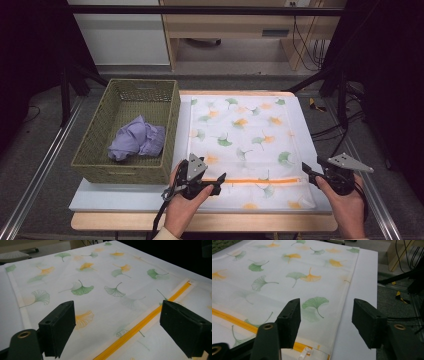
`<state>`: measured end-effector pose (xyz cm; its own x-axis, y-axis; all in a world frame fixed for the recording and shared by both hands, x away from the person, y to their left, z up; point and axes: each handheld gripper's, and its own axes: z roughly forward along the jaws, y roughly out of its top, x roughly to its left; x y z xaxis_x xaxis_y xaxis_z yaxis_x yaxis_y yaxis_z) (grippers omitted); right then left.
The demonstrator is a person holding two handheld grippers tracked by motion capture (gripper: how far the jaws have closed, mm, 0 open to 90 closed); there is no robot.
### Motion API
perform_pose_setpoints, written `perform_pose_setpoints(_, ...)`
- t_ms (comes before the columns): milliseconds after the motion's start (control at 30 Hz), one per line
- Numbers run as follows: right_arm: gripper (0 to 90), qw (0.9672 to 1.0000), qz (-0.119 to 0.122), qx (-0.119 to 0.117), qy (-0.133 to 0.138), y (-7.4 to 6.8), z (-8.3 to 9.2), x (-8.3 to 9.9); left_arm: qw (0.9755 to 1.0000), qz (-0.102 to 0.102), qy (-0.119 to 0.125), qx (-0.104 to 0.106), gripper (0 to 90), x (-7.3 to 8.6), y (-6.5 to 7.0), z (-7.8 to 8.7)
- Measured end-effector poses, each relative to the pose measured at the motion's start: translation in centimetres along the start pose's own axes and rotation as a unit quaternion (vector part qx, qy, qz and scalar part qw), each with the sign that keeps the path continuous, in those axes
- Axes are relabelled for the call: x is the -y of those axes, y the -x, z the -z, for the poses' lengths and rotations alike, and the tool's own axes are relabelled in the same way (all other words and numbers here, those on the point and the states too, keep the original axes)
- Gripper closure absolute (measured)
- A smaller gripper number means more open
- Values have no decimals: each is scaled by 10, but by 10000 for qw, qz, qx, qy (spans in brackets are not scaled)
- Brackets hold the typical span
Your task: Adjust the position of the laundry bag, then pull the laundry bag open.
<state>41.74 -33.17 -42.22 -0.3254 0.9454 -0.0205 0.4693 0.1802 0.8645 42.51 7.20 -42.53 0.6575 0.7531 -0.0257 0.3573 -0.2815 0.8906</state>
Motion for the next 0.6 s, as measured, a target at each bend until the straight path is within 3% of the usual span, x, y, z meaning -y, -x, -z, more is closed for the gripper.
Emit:
perform_pose_setpoints(233,546,9994,151,-19,-321,2,-10,18,9997,94,-234,-71,125,16,-2,-8)
perform_pose_setpoints(267,562,9991,160,-33,-381,3,-11,23,9994,49,-315,-102,125,24,2,-8)
perform_pose_setpoints(367,585,9986,214,-138,-460,4,-13,31,9988,-128,-437,-163,128,31,6,-9)
perform_pose_setpoints(600,611,9977,275,-343,-513,9,-11,44,9986,-168,-485,-157,135,35,9,-10)
